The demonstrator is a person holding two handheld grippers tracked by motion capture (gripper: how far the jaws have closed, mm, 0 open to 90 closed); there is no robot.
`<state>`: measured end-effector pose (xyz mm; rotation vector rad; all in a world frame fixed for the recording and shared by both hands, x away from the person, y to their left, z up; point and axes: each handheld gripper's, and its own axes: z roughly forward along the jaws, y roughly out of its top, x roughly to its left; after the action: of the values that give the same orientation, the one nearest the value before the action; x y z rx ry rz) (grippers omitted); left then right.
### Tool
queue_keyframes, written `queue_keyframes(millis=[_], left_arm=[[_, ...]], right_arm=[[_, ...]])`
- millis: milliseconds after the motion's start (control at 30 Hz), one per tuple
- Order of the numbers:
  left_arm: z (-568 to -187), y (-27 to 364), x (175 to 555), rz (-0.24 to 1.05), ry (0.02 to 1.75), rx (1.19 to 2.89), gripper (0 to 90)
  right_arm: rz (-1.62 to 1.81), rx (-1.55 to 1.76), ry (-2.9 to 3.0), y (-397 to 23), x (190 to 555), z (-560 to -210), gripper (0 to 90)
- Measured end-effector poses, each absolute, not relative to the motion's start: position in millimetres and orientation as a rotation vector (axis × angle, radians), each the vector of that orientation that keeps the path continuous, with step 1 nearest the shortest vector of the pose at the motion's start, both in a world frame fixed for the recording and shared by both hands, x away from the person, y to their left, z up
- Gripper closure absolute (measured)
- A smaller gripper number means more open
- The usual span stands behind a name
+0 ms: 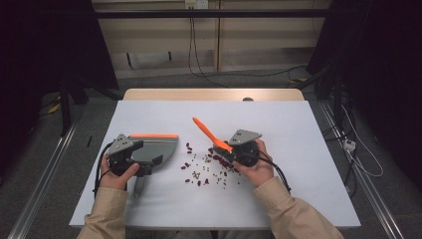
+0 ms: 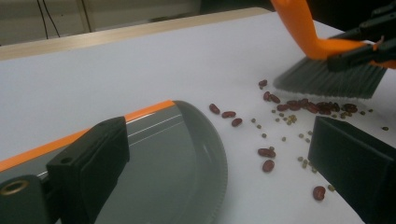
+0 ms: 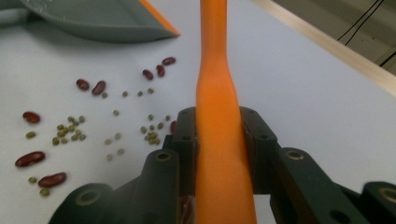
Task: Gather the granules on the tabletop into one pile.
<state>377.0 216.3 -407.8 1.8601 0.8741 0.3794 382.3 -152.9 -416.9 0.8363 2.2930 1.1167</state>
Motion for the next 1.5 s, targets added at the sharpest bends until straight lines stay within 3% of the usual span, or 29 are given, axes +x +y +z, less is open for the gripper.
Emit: queue_keyframes(millis=[200,633,1500], left_arm=[[-407.8,217.7,376.6,0.372,0.879,1.862,5.2],[-409.8,226.6,376.4,0.367,0.903,1.841,5.2],[-407.9,235.1,371.5,0.393,0.919,1.840,5.2]], right_arm=[[1.167,0.863,2.235,-161.0,408.9,-405.3,71.0],[1.106,0.785,2.276,-139.1,470.4,-430.2,71.0],[1.174,0.514,2.433,-127.9,405.1,-420.5,71.0]])
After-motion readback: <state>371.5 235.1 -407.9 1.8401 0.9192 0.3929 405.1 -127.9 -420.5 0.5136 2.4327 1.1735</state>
